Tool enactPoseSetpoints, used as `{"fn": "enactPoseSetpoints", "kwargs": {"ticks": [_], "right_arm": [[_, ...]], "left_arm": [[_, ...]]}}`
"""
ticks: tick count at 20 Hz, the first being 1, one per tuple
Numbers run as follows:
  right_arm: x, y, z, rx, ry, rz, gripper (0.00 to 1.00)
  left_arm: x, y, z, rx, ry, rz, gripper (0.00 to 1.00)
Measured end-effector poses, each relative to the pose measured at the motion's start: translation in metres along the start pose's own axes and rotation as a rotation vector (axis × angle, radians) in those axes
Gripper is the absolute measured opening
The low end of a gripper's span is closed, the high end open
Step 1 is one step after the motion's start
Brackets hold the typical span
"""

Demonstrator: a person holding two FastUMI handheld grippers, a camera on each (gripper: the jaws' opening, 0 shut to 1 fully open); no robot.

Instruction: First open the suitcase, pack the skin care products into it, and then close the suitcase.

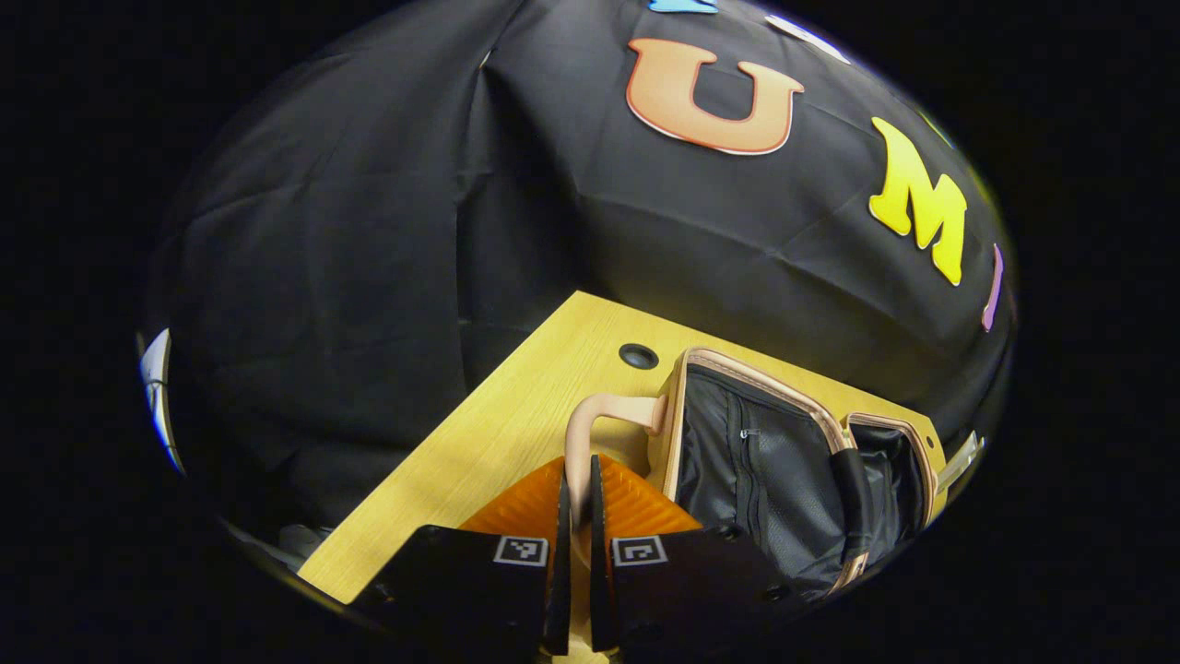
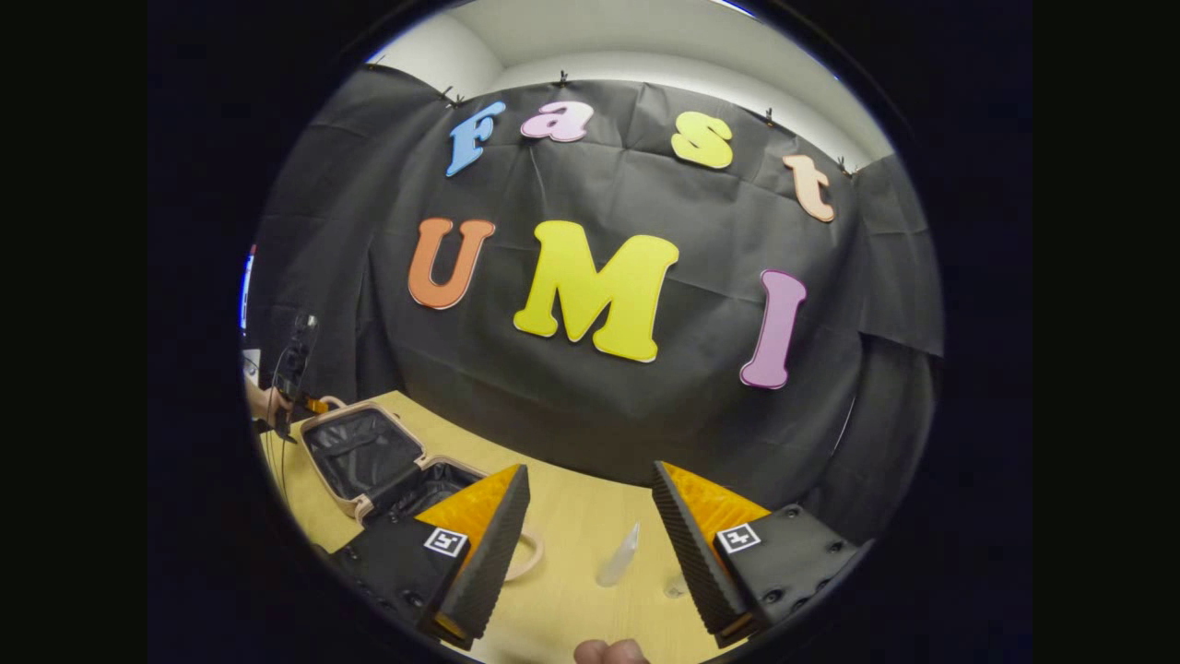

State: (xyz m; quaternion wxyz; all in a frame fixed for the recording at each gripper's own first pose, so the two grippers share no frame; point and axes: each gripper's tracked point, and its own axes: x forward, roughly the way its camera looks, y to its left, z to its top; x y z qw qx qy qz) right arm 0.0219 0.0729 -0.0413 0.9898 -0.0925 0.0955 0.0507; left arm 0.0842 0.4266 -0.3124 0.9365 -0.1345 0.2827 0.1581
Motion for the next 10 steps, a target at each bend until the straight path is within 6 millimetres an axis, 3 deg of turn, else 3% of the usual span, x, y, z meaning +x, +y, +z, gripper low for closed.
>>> {"fn": "enactPoseSetpoints", "kwargs": {"ticks": [4, 5, 6, 7, 9, 10], "right_arm": [[0.004, -0.003, -0.005, 0.009, 0.014, -0.01, 0.8], [0.005, -0.006, -0.005, 0.011, 0.016, -0.015, 0.79], [0.006, -0.009, -0.006, 0.015, 0.015, -0.019, 0.8], [0.007, -0.013, -0.005, 0.024, 0.013, -0.021, 0.8], [0.008, -0.02, -0.006, 0.042, 0.007, -0.026, 0.79], [0.007, -0.025, -0.008, 0.05, 0.003, -0.029, 0.79]], "left_arm": [[0.0, 0.017, -0.025, 0.048, 0.048, 0.048, 0.17], [-0.003, 0.017, -0.019, 0.063, 0.035, 0.054, 0.4], [-0.01, 0.011, -0.008, 0.07, 0.018, 0.052, 0.46], [-0.02, 0.003, 0.001, 0.08, -0.002, 0.047, 0.41], [-0.042, -0.012, 0.019, 0.114, -0.054, 0.057, 0.74], [-0.055, -0.026, 0.03, 0.132, -0.088, 0.061, 0.95]]}}
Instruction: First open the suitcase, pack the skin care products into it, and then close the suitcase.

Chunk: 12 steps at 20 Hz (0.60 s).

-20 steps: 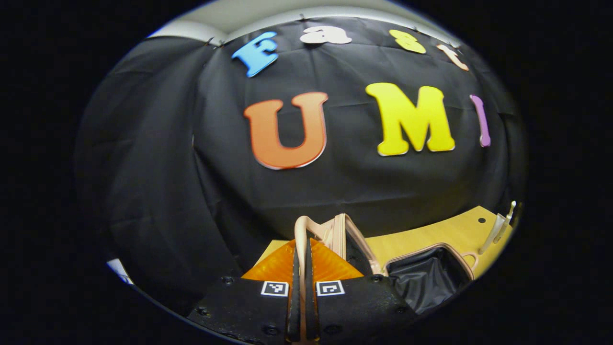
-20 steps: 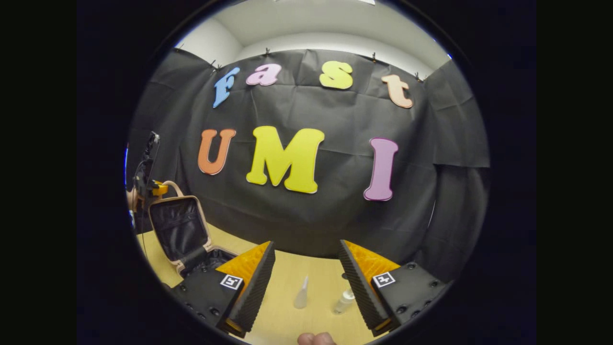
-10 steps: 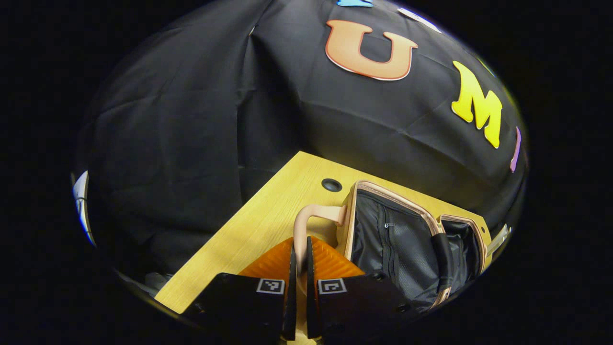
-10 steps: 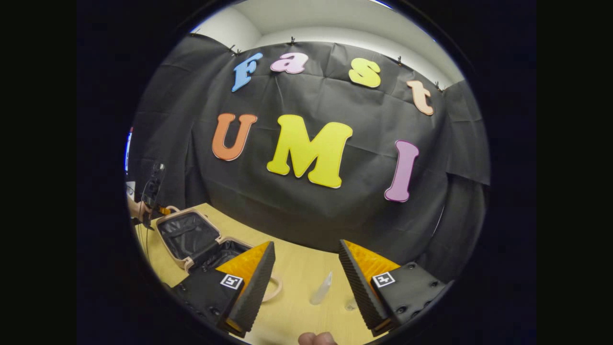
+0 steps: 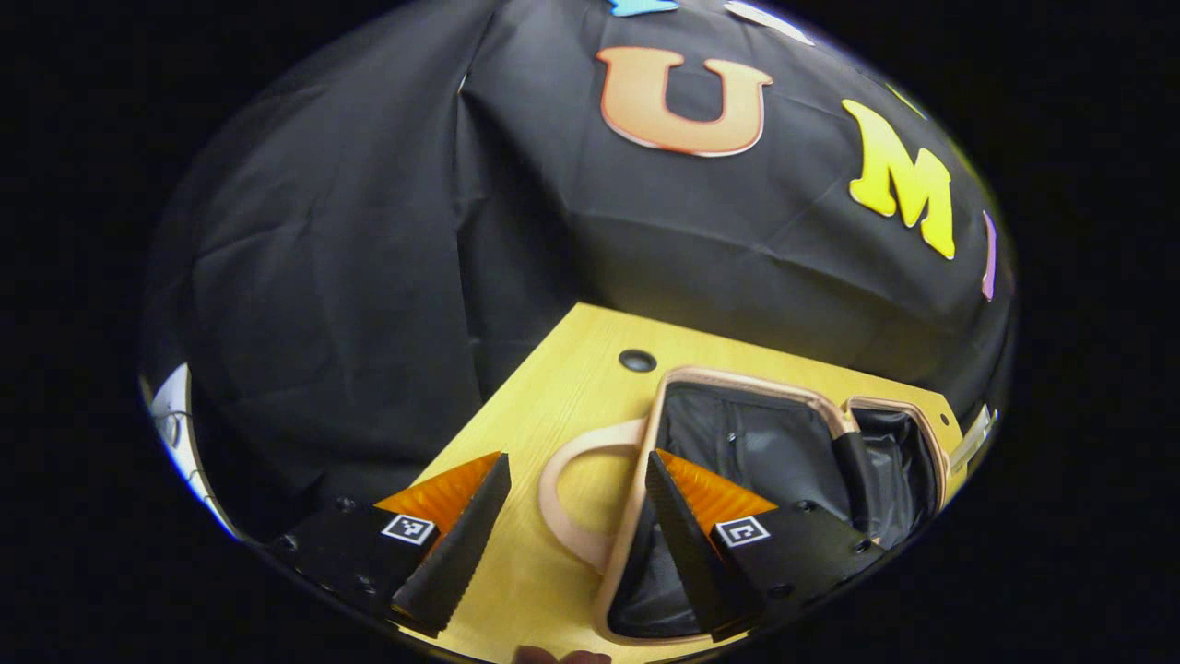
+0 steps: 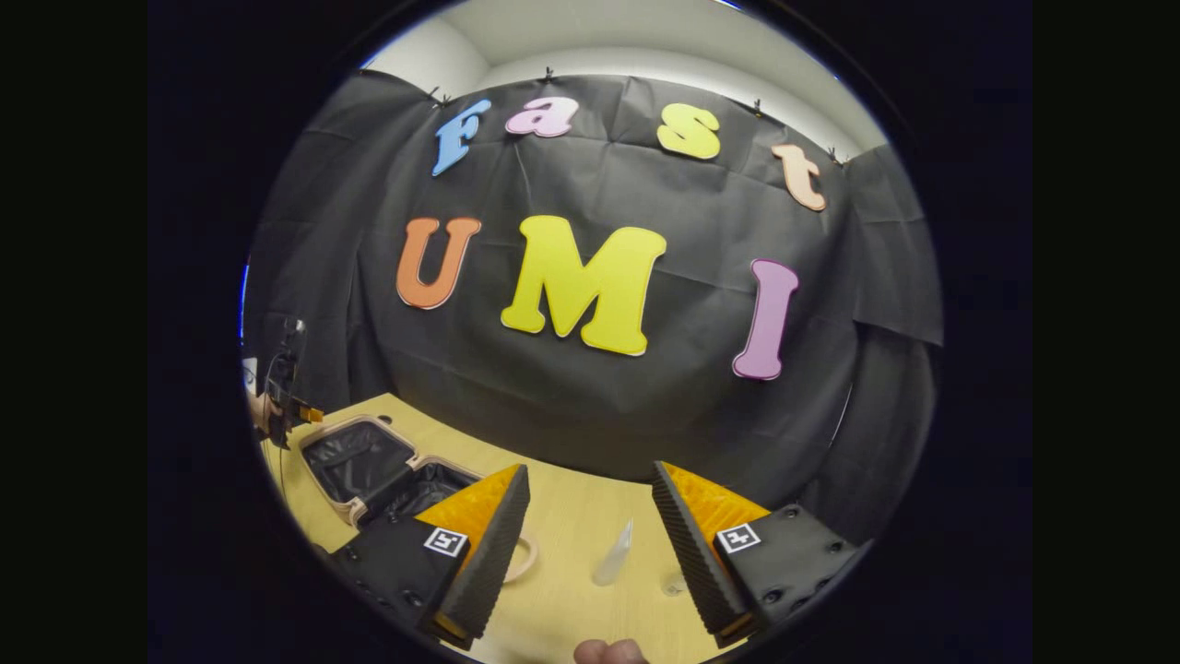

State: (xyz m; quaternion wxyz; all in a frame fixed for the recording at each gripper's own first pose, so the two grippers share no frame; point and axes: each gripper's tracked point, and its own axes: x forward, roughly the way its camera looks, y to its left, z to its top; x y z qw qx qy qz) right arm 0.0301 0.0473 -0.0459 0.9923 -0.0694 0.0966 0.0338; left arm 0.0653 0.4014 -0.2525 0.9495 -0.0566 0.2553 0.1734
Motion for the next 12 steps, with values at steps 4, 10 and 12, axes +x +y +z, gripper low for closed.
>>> {"fn": "enactPoseSetpoints", "kwargs": {"ticks": [4, 10, 12], "right_arm": [[-0.003, -0.029, -0.009, 0.056, -0.01, -0.012, 0.79], [-0.013, -0.082, -0.037, 0.096, 0.007, -0.032, 0.8], [-0.017, -0.102, -0.048, 0.09, 0.014, -0.048, 0.8]], "left_arm": [[-0.059, -0.073, 0.04, 0.072, -0.112, 0.035, 0.98], [-0.133, -0.244, 0.045, 0.168, -0.229, -0.049, 0.98], [-0.146, -0.303, 0.029, 0.171, -0.224, -0.12, 0.98]]}}
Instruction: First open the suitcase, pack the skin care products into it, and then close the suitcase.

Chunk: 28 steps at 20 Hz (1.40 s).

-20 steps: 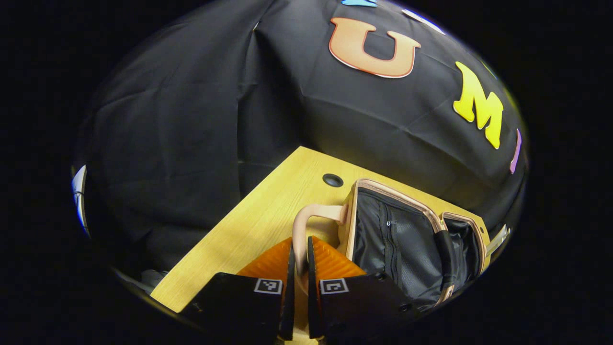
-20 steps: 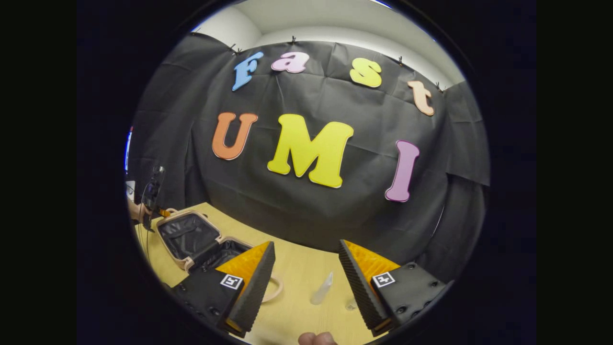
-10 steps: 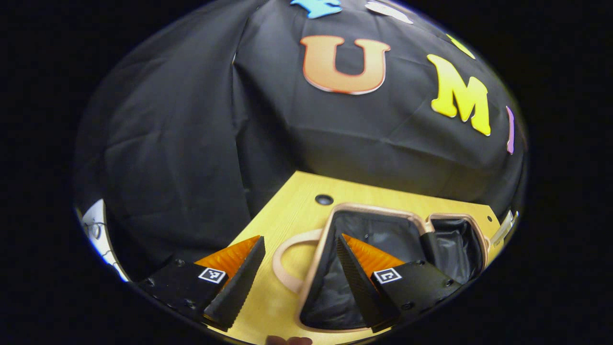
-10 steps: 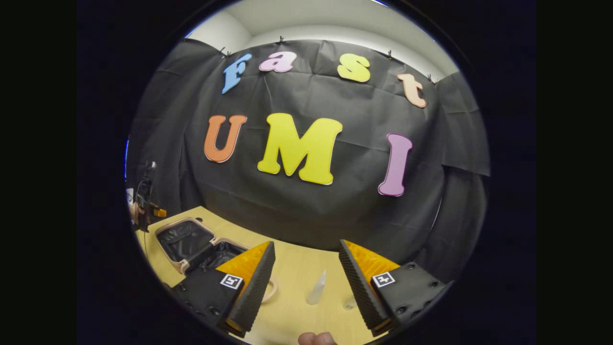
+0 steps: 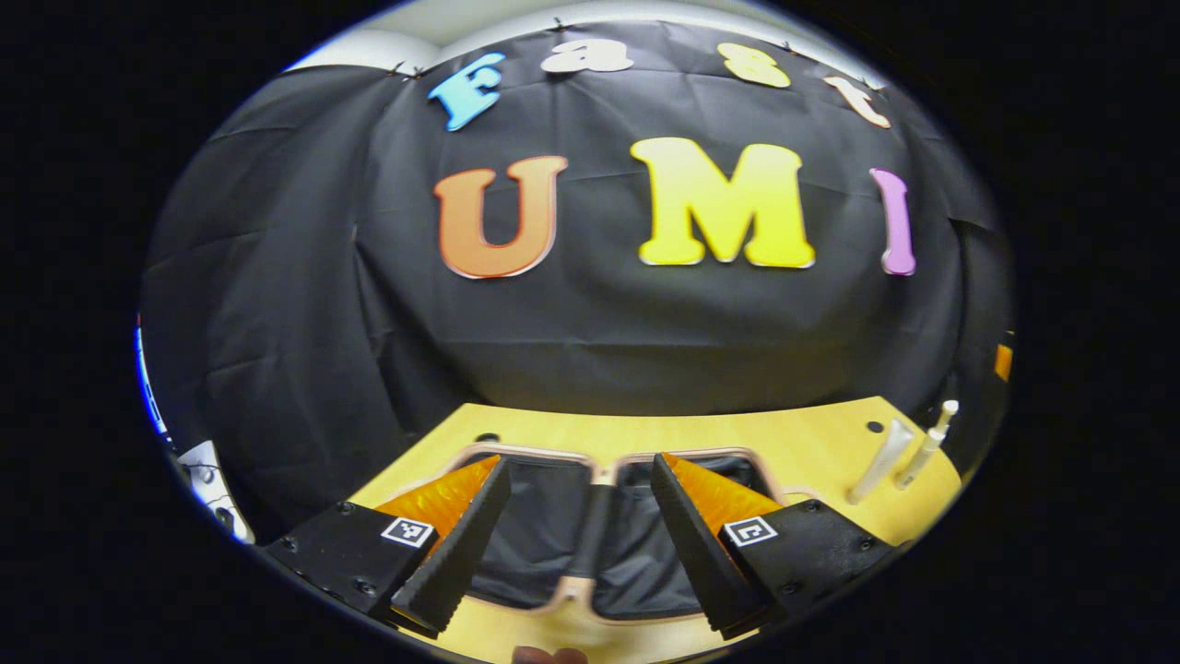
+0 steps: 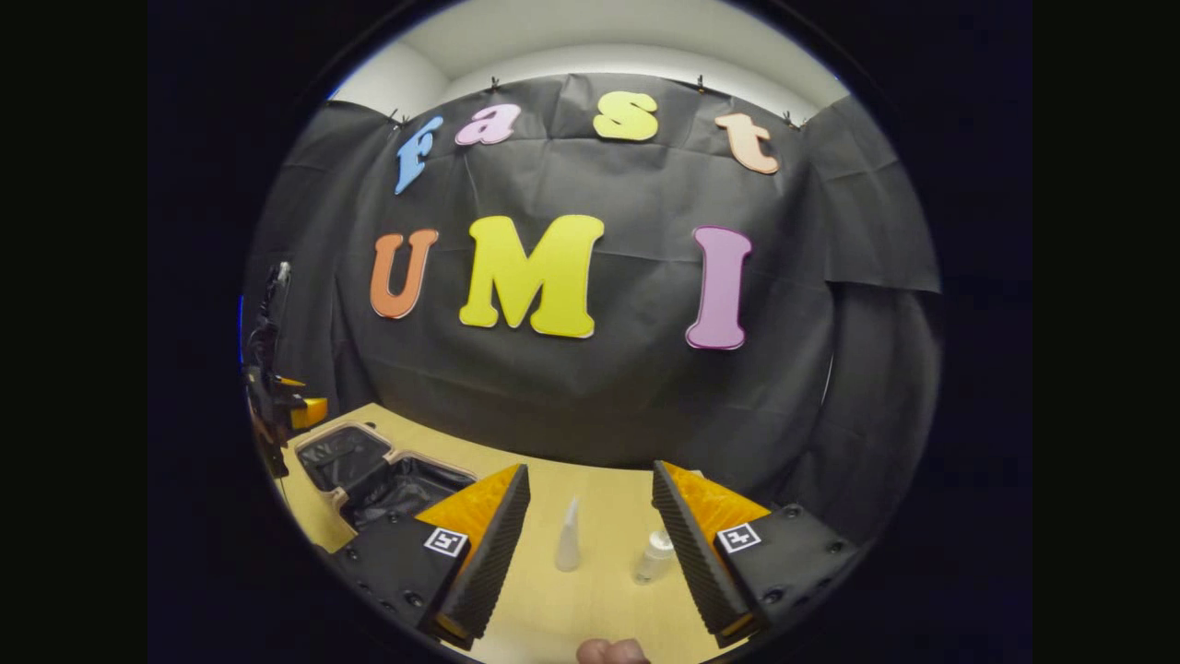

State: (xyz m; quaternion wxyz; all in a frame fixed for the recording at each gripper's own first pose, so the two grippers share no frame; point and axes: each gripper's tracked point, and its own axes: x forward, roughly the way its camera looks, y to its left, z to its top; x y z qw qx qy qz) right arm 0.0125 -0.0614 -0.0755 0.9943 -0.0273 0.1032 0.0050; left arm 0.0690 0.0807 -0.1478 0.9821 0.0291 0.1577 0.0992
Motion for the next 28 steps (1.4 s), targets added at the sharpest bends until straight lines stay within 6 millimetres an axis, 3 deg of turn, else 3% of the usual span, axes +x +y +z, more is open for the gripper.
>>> {"fn": "enactPoseSetpoints", "kwargs": {"ticks": [3, 10, 13, 17, 21, 26, 28], "right_arm": [[-0.006, -0.03, -0.014, -0.018, 0.016, -0.02, 0.8], [-0.017, -0.084, -0.049, -0.025, 0.089, -0.062, 0.8], [-0.017, -0.102, -0.057, -0.022, 0.121, -0.079, 0.8], [-0.019, -0.124, -0.061, -0.028, 0.15, -0.102, 0.8], [-0.03, -0.144, -0.074, -0.018, 0.198, -0.131, 0.8], [-0.04, -0.162, -0.093, 0.01, 0.26, -0.157, 0.78], [-0.04, -0.169, -0.095, 0.023, 0.267, -0.174, 0.8]], "left_arm": [[-0.013, -0.083, -0.004, 0.025, -0.014, -0.091, 0.99], [-0.015, -0.188, -0.019, 0.028, -0.025, -0.186, 1.0], [-0.014, -0.232, -0.043, 0.033, 0.012, -0.249, 1.0], [0.001, -0.297, -0.081, 0.063, 0.073, -0.356, 1.0], [0.041, -0.335, -0.121, 0.081, 0.135, -0.405, 1.0], [0.086, -0.36, -0.161, 0.119, 0.207, -0.435, 0.99], [0.097, -0.365, -0.175, 0.117, 0.25, -0.439, 0.94]]}}
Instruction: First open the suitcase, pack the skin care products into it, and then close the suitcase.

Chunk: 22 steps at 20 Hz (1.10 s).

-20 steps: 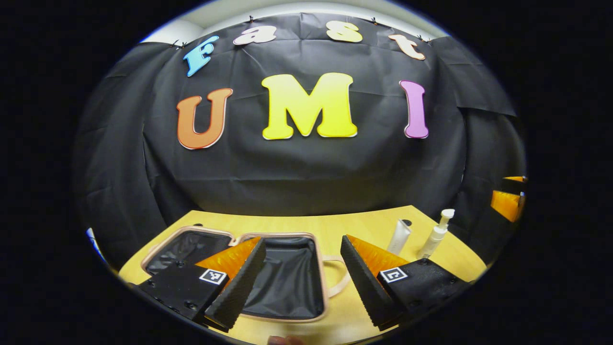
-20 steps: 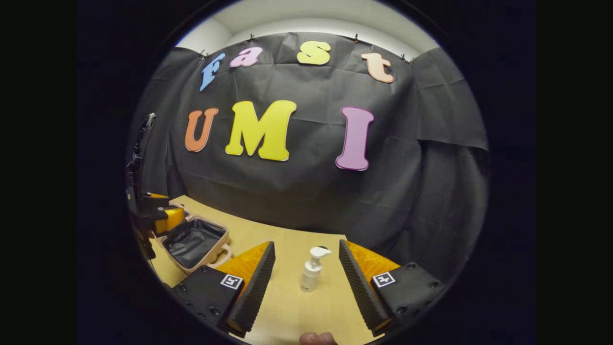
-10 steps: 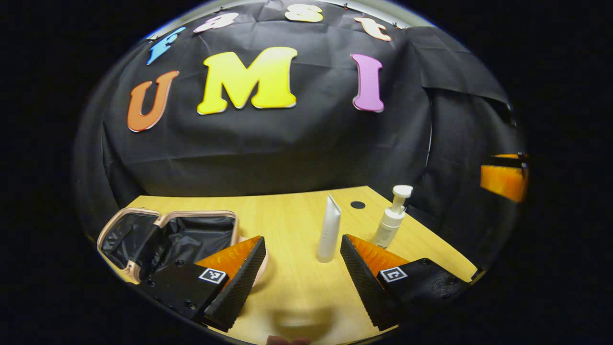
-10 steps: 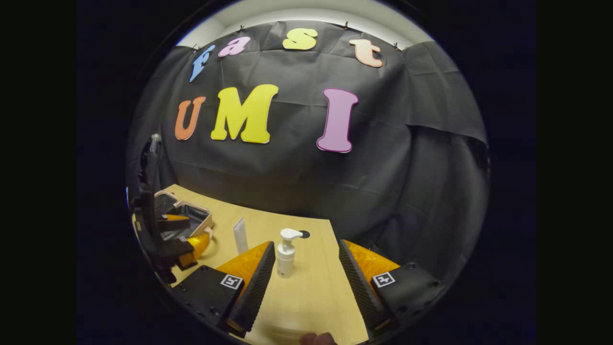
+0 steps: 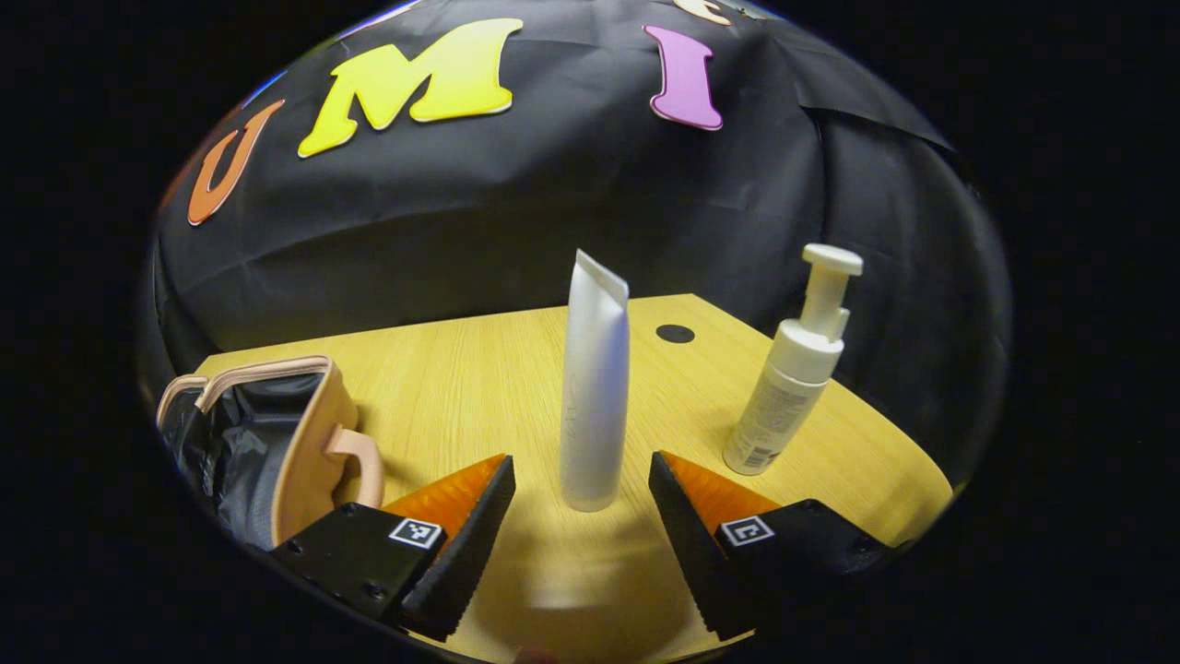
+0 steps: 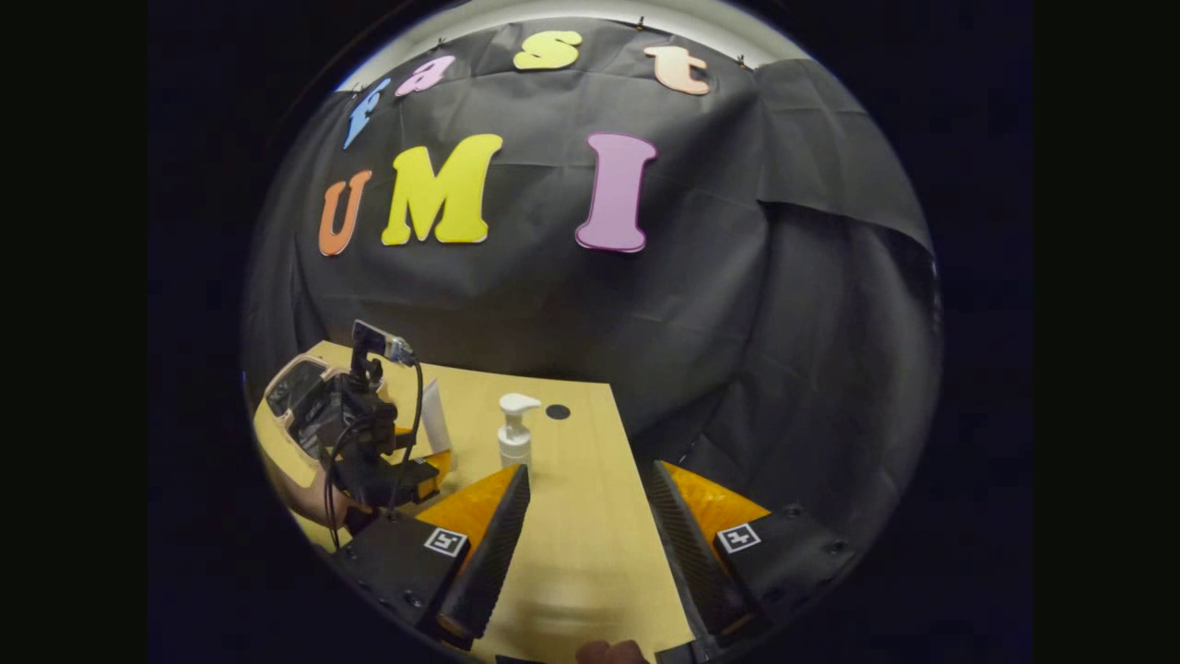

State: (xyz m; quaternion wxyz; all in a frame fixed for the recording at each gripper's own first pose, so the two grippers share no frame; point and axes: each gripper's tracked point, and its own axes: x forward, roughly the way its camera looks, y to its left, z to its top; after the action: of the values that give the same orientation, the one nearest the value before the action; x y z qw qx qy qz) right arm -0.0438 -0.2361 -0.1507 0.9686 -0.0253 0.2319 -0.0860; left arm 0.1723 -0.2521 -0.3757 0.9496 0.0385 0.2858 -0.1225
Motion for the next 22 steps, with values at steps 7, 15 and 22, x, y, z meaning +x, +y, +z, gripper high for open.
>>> {"fn": "enactPoseSetpoints", "kwargs": {"ticks": [7, 15, 22], "right_arm": [[0.007, -0.009, -0.002, 0.016, 0.005, -0.018, 0.8], [0.023, 0.002, -0.03, -0.048, 0.004, 0.015, 0.8], [0.122, 0.084, -0.09, 0.077, 0.112, 0.212, 0.8]], "left_arm": [[0.036, 0.001, -0.011, 0.011, 0.071, -0.005, 0.8], [0.01, -0.001, 0.009, 0.002, 0.06, -0.038, 0.48], [-0.117, 0.03, 0.055, -0.009, -0.004, 0.019, 0.48]]}}
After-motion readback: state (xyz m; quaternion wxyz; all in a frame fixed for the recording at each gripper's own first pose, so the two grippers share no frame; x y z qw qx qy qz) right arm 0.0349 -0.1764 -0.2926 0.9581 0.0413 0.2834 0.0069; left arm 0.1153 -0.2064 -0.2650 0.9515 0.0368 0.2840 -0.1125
